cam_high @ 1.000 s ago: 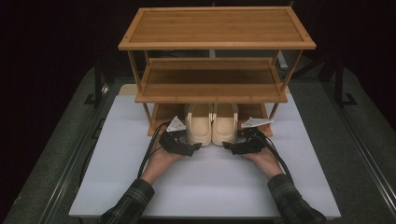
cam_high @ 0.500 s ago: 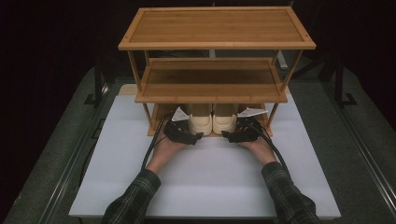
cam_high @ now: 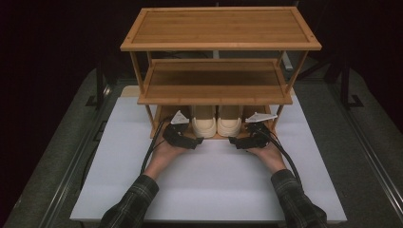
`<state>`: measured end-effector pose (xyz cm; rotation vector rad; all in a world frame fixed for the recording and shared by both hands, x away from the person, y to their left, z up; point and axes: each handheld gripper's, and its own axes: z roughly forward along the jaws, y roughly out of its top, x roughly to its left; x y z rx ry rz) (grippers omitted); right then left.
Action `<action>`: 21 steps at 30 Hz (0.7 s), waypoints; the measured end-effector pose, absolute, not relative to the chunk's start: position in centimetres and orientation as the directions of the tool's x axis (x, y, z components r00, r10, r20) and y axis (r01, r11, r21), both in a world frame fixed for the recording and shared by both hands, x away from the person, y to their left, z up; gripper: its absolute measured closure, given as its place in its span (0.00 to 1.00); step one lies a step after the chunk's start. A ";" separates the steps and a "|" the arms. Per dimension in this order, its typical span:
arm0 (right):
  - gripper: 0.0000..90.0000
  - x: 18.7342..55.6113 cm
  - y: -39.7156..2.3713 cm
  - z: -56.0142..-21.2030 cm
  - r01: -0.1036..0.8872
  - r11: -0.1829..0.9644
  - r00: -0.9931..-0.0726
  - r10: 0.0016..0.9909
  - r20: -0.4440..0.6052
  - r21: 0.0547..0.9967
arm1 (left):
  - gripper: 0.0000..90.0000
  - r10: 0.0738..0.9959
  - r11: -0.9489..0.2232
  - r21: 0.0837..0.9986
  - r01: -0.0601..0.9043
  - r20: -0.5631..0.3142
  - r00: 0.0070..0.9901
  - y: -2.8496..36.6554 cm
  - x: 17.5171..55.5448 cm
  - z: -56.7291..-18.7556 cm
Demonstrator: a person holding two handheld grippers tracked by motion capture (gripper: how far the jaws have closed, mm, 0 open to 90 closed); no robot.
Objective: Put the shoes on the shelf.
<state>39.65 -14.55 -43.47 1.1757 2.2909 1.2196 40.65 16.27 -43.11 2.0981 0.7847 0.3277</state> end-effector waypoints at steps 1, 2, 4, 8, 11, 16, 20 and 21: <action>0.11 39.3 -14.8 -43.4 0.524 0.304 -0.623 0.774 0.115 0.795 | 0.13 0.633 -0.447 0.795 0.410 -0.043 0.773 16.4 40.3 -43.0; 0.11 39.0 -14.9 -43.3 0.522 0.302 -0.623 0.774 0.115 0.797 | 0.13 0.627 -0.455 0.793 0.404 -0.037 0.778 16.8 39.8 -42.8; 0.09 38.3 -15.2 -43.0 0.532 0.320 -0.619 0.779 0.102 0.784 | 0.13 0.621 -0.463 0.790 0.401 -0.033 0.783 17.3 38.9 -42.7; 0.09 36.6 -16.0 -42.6 0.514 0.332 -0.624 0.777 0.079 0.791 | 0.15 0.620 -0.463 0.792 0.398 -0.031 0.784 18.6 37.5 -42.4; 0.09 35.4 -16.8 -42.3 0.502 0.318 -0.625 0.776 0.084 0.804 | 0.15 0.614 -0.471 0.794 0.385 -0.018 0.789 19.7 36.2 -42.1; 0.09 33.4 -18.1 -42.4 0.482 0.332 -0.616 0.787 0.044 0.811 | 0.15 0.614 -0.509 0.779 0.367 0.030 0.788 21.7 33.7 -41.6; 0.09 31.6 -19.1 -42.7 0.496 0.352 -0.608 0.794 0.027 0.794 | 0.15 0.629 -0.513 0.772 0.376 0.040 0.776 23.7 31.7 -41.5; 0.09 31.1 -19.6 -42.7 0.496 0.355 -0.608 0.793 0.025 0.792 | 0.15 0.632 -0.514 0.771 0.377 0.042 0.774 24.1 31.4 -41.5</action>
